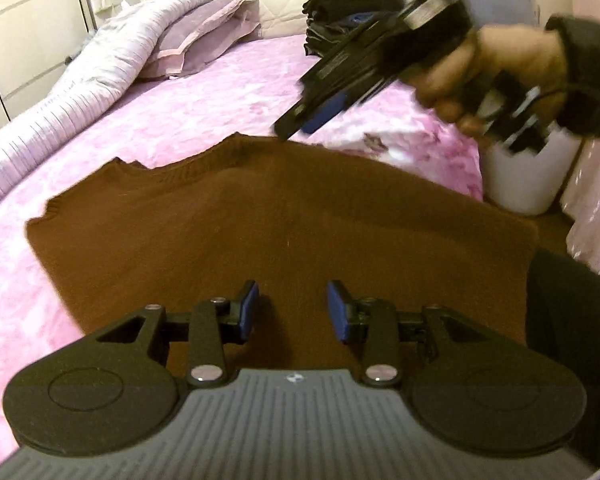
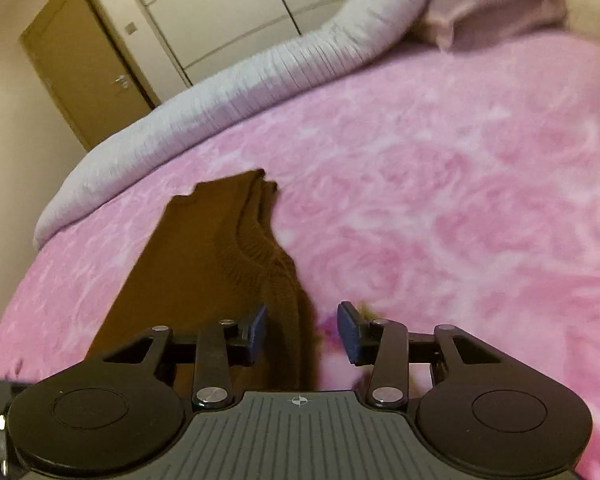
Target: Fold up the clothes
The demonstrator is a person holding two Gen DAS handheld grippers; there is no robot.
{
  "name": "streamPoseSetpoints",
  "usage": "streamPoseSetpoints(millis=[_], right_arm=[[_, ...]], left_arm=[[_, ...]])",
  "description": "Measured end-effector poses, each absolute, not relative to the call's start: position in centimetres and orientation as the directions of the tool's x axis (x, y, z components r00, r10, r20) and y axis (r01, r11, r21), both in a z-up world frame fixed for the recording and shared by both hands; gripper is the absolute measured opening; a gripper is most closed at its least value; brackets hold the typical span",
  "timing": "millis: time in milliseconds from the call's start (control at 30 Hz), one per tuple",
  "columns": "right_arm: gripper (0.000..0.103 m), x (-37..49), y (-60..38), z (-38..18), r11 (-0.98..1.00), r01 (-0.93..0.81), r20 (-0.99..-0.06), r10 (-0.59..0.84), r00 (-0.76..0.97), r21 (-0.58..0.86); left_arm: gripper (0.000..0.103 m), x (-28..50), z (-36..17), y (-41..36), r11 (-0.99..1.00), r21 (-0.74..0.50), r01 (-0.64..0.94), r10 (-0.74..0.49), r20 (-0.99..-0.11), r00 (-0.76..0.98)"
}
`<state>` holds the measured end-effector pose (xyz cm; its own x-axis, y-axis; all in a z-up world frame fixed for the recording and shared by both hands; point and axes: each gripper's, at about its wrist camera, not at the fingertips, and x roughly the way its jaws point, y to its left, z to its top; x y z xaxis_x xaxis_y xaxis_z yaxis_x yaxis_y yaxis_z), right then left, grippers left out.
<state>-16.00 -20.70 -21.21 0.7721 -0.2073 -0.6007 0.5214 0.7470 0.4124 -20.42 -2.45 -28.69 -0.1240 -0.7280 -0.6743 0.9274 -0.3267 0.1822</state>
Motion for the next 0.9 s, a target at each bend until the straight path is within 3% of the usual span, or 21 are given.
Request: streamPoseSetpoints(millis=[233, 400, 500, 767, 800, 833, 900], right_arm=[[0.044, -21.5, -11.6, -20.2, 0.836, 0.39, -0.589, -0.102, 0.801, 0.386], [0.044, -23.4, -8.0, -22.8, 0.89, 0.416, -0.701, -0.176, 0.691, 0.187], [0.044, -24.9, -7.6, -22.1, 0.874, 0.454, -0.701, -0.212, 0.681, 0.175], [0.044, -25.6, -6.4, -22.0, 0.809, 0.46, -0.644, -0.137, 0.753, 0.366], [0.035, -25.4, -6.6, -22.5, 0.799, 0.47, -0.649, -0.136, 0.748, 0.374], [0.009, -25.4, -6.9, -22.8, 0.791, 0.486, -0.659, -0.143, 0.738, 0.373], [0.008, -25.6, -7.4, -22.9, 0.777, 0.506, -0.669, -0.153, 0.728, 0.374]], left_arm=[[0.033, -20.5, -29.2, 3.2, -0.276, 0.178, 0.944, -0.733, -0.674, -0.087], [0.034, -20.5, -28.5, 5.8, -0.249, 0.166, 0.954, -0.738, -0.67, -0.076], [0.037, -20.5, -27.7, 7.6, -0.24, 0.183, 0.954, -0.75, -0.658, -0.062], [0.04, -20.0, -28.3, 9.2, -0.182, 0.134, 0.974, -0.753, -0.657, -0.05], [0.04, -20.1, -28.4, 9.2, -0.183, 0.131, 0.974, -0.754, -0.655, -0.054], [0.04, -20.2, -28.5, 9.1, -0.189, 0.133, 0.973, -0.756, -0.653, -0.057], [0.04, -20.5, -28.5, 9.1, -0.201, 0.14, 0.969, -0.759, -0.648, -0.064]])
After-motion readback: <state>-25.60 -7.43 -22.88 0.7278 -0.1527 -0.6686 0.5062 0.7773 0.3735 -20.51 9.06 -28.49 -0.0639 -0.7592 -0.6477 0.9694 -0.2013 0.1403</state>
